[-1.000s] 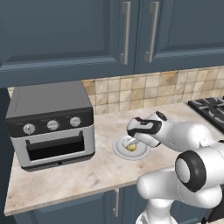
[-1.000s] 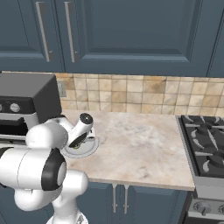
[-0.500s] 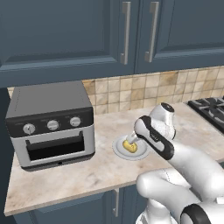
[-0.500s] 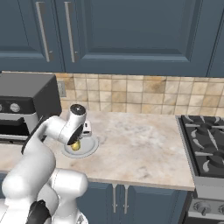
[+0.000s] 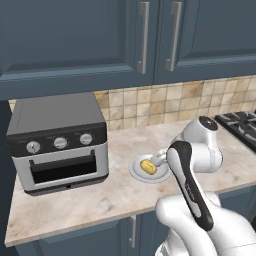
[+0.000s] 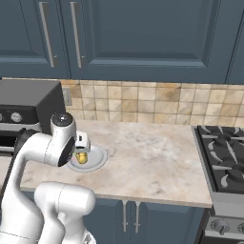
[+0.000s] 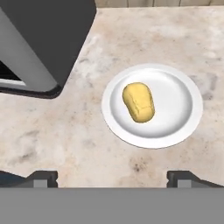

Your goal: Pick potato from the fridge and place it on the plate on the counter.

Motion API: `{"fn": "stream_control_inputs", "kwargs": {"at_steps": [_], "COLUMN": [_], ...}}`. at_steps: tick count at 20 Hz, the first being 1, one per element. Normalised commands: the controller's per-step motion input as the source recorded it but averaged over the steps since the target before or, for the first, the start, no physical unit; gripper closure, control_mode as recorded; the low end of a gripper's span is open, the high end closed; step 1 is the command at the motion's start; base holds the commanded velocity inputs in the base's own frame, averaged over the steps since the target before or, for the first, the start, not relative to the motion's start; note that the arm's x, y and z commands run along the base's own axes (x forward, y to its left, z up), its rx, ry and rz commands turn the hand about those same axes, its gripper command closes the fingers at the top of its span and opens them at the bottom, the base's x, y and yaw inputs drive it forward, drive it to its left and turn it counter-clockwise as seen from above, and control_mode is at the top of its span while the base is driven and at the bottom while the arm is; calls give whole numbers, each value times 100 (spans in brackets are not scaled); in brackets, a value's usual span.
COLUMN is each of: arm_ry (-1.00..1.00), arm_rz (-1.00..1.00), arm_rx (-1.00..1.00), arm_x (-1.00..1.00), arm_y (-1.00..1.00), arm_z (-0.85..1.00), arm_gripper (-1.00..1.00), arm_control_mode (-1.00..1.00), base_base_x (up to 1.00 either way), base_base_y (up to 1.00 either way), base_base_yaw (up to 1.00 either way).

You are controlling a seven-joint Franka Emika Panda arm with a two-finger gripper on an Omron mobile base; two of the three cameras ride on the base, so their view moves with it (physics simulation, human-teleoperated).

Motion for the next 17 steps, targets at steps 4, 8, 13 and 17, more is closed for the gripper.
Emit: {"fn": "stream_control_inputs", "kwargs": {"at_steps": [4, 8, 13, 17], "arm_ry": [0, 0, -2, -4], "arm_rz": [-11, -8, -5, -4], "arm_rx": [-4, -3, -2, -1], "arm_x": [-41, -33, -39, -33], "arm_y": [0, 0, 0, 0], "arm_z": [63, 66, 44, 34], "arm_gripper": [-100, -100, -100, -100], "arm_control_mode": [-100, -100, -100, -100], "base_base_x": [0, 0, 0, 0], "base_base_y": [0, 0, 0, 0], "base_base_yaw": [0, 0, 0, 0]}}
